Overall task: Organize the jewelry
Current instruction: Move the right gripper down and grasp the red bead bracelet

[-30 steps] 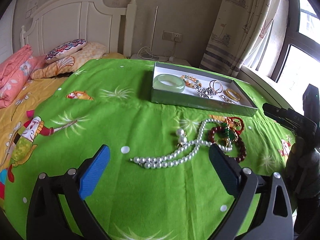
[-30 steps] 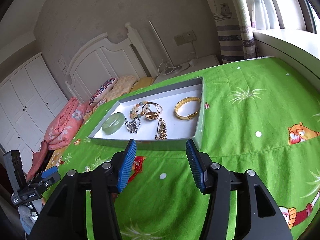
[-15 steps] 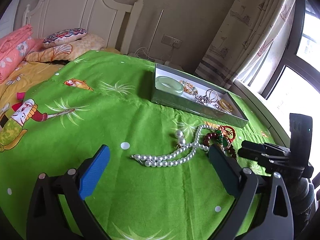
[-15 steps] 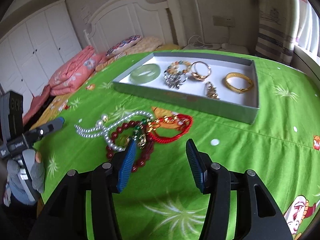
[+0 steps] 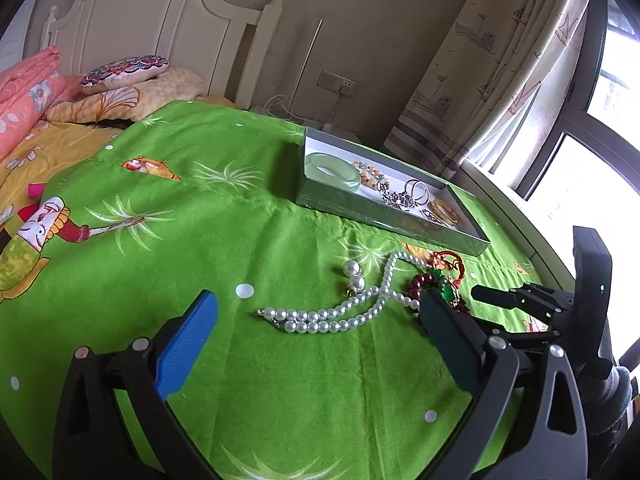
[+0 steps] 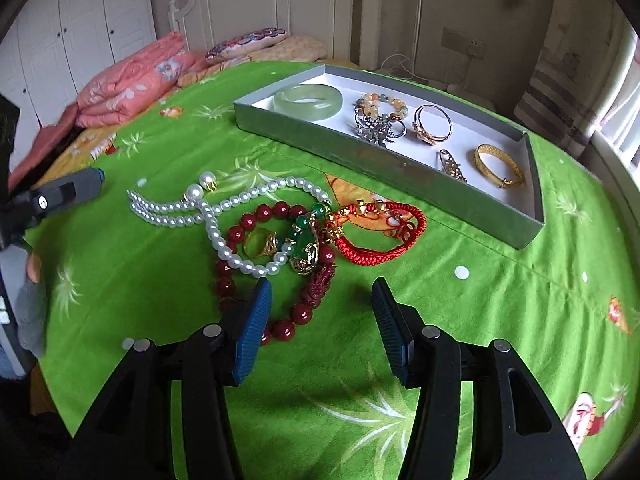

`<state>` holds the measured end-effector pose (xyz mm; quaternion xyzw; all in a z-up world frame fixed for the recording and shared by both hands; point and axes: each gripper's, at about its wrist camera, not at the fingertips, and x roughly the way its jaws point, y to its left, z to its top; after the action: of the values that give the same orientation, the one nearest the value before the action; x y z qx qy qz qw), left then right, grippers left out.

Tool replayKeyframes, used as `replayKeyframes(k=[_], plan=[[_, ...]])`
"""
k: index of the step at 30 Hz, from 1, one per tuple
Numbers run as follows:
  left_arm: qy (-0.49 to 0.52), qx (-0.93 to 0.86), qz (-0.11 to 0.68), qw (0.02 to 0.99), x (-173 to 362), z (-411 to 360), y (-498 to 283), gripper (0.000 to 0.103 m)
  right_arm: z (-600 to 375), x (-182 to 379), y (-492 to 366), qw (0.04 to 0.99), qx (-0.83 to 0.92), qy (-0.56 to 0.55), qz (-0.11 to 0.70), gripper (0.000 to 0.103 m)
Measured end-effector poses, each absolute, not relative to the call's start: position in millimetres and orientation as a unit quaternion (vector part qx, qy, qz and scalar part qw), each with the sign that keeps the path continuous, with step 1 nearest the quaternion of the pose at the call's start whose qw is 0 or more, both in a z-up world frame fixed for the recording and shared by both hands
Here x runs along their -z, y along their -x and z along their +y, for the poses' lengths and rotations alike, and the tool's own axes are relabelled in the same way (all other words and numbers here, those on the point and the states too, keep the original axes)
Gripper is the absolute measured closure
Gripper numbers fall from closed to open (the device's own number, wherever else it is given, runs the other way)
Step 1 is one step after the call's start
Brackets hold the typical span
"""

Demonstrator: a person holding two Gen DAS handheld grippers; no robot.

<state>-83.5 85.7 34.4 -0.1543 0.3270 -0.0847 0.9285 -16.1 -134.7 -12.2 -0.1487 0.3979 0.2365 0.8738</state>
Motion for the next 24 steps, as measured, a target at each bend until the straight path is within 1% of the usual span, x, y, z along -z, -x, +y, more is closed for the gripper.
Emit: replayKeyframes(k=[3, 6, 11, 14, 15, 16, 18, 20, 24], plan=[[0.155, 0.086, 0.325, 0.929, -35.2, 86.4, 84.3, 0.003, -137.0, 10.4, 26.5, 0.871, -0.228, 0.226, 0.371, 0.051], [0.155, 0.088, 0.323, 0.930, -35.5, 85.9, 85.2, 0.003, -163.6, 8.3, 27.6, 0.868, -0.201, 0.245, 0.381, 0.051], [0.155, 0.088, 0.321, 0.930, -35.9, 86.2, 86.4, 0.003, -215.2, 7.5, 26.9, 0.877, -0.143, 0.238, 0.393, 0.051], [0.155, 0.089, 0.322, 0.930, -36.0, 86.1, 86.4, 0.003, -239.2, 8.9, 23.1, 0.885, -0.127, 0.206, 0.397, 0.051], [0.154, 0.089, 0.323, 0.929, -36.0, 86.0, 86.2, 0.003, -243.0, 9.7, 24.1, 0.887, -0.131, 0.196, 0.397, 0.057], [0.154, 0.089, 0.324, 0.929, -35.9, 85.9, 86.2, 0.003, -244.0, 10.9, 26.8, 0.888, -0.143, 0.185, 0.396, 0.073], [0.154, 0.088, 0.327, 0.928, -35.5, 85.4, 86.0, 0.003, -238.9, 14.2, 33.7, 0.888, -0.170, 0.173, 0.390, 0.091], [0.153, 0.088, 0.327, 0.928, -35.4, 84.4, 85.5, 0.003, -233.6, 14.2, 35.9, 0.891, -0.161, 0.183, 0.383, 0.091], [0.152, 0.086, 0.328, 0.928, -34.9, 84.1, 85.1, 0.003, -238.5, 9.5, 35.0, 0.900, -0.152, 0.160, 0.377, 0.091]])
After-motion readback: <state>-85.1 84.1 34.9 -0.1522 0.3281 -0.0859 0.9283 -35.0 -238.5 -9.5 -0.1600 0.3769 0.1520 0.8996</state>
